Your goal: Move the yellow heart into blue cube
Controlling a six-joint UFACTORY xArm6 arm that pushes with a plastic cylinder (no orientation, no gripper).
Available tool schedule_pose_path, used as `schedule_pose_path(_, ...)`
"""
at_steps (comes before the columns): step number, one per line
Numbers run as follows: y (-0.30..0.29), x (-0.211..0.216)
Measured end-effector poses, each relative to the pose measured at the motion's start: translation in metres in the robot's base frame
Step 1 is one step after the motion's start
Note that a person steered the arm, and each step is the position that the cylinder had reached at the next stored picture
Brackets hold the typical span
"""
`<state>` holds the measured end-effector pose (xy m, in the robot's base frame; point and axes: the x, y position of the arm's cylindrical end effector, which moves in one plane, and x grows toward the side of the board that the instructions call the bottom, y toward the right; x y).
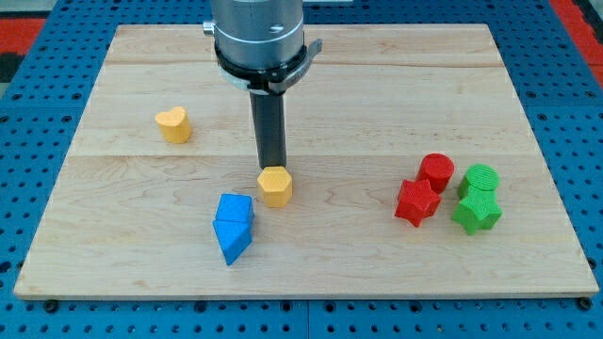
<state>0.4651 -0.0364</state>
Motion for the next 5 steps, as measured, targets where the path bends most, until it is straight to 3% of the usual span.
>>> schedule_pose_path(3, -0.010, 0.015)
schedule_pose_path(5, -0.022, -0.039)
